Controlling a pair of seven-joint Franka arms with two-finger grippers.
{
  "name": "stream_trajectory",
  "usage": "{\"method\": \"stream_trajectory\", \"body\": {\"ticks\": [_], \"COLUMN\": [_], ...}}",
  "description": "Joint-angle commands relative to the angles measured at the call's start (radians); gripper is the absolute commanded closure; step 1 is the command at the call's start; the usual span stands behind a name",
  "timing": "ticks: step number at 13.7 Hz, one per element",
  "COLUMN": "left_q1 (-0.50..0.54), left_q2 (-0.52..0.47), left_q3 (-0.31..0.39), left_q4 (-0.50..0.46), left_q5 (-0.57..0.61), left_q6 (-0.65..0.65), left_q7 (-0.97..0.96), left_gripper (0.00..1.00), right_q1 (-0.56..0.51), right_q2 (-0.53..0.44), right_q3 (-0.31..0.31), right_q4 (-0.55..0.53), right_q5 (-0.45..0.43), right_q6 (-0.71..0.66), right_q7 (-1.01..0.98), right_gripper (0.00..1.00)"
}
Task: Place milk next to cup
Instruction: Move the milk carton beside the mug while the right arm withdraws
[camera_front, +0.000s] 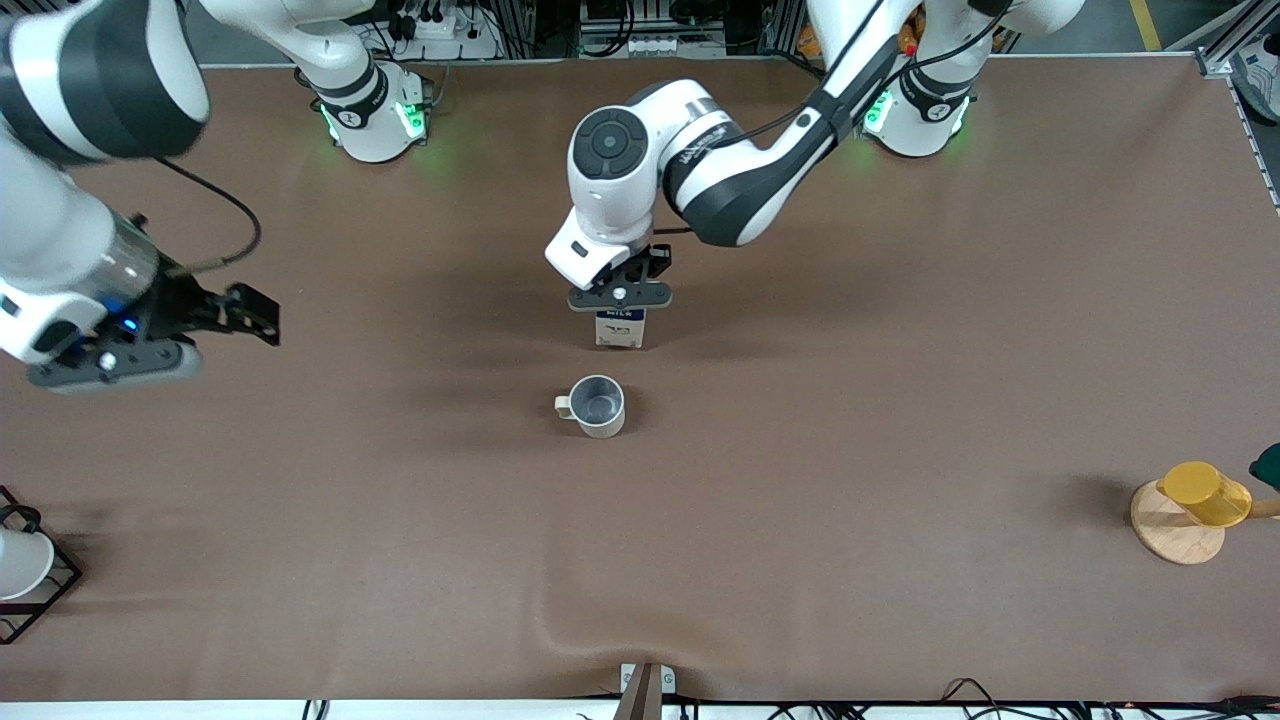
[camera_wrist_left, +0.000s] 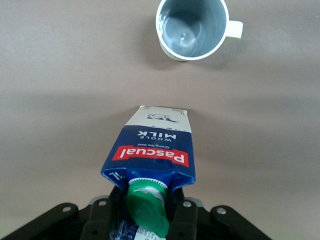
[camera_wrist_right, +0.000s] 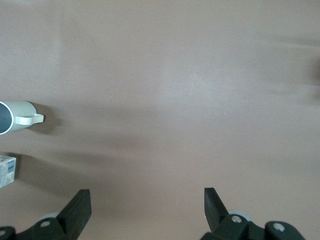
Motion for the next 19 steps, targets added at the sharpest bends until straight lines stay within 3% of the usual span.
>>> {"method": "stream_trajectory", "body": {"ticks": [1,9,19], "left_q1": [-0.017,-0.017,-0.015], "left_q2": [0.042,0.077,0.077], "left_q3": [0.016,0.021,0.05], "left_q4": [0.038,0.036,0.038], "left_q5": [0.027,0.028,0.028], "left_q6": [0.037,0.092,0.105], "left_q7": [-0.059,-0.051,-0.05], "left_gripper": [0.71,0.7,0.64], "right_q1": [-0.051,-0.138,-0.174], "right_q2": [-0.059,-0.137,-0.161], "right_q3": [-0.015,-0.017,-0.017], "right_q4": [-0.049,-0.049,-0.022], "right_q5": [-0.009,-0.009,0.008], "right_q6": [-0.018,-0.077,-0.157], "right_q7": [-0.057,-0.146,0.023], "right_gripper": [0.0,0.0,0.0]}}
